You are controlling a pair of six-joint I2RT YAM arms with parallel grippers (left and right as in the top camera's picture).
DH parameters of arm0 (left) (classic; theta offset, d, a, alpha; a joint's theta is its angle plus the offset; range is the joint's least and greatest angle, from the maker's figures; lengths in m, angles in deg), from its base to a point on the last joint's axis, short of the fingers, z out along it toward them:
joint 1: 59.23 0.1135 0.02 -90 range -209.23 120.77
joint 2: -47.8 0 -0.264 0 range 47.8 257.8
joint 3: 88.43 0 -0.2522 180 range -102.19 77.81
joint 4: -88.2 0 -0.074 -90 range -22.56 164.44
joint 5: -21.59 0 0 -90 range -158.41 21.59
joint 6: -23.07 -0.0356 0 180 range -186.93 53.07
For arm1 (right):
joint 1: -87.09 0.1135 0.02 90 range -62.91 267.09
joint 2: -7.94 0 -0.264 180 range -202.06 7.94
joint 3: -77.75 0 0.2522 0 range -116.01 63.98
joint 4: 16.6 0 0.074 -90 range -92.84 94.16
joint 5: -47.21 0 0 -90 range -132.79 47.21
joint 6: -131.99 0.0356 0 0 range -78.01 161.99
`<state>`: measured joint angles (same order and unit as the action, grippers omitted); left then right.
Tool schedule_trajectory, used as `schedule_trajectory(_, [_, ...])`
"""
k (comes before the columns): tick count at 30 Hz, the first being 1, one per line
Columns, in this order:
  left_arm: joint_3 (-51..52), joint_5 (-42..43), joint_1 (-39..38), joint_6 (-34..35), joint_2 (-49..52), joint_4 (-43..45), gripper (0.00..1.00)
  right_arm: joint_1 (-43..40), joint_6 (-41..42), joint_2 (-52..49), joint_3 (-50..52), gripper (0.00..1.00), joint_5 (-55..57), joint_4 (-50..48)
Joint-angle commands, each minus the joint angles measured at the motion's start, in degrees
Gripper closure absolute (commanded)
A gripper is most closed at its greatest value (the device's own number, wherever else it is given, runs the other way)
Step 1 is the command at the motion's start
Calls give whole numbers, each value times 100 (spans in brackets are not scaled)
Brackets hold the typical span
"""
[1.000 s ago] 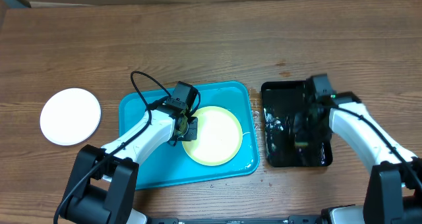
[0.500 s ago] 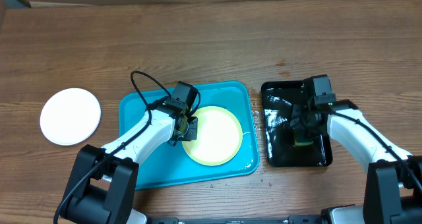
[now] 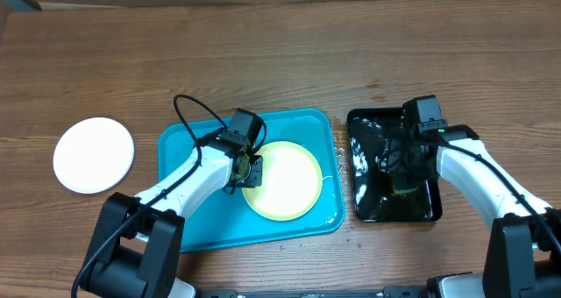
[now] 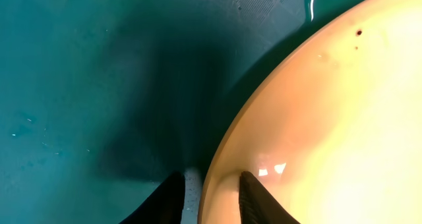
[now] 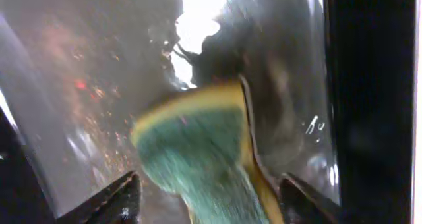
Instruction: Clean dirty plates on tray and stack at the side
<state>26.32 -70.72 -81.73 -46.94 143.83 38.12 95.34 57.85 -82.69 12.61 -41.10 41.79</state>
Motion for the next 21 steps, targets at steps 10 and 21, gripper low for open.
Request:
schedule_trajectory(10, [13, 44, 0, -33, 170, 11, 69, -11, -26, 9, 675, 62, -42, -601])
schedule_trajectory(21, [13, 42, 0, -72, 170, 15, 89, -11, -24, 31, -730, 91, -44, 1075])
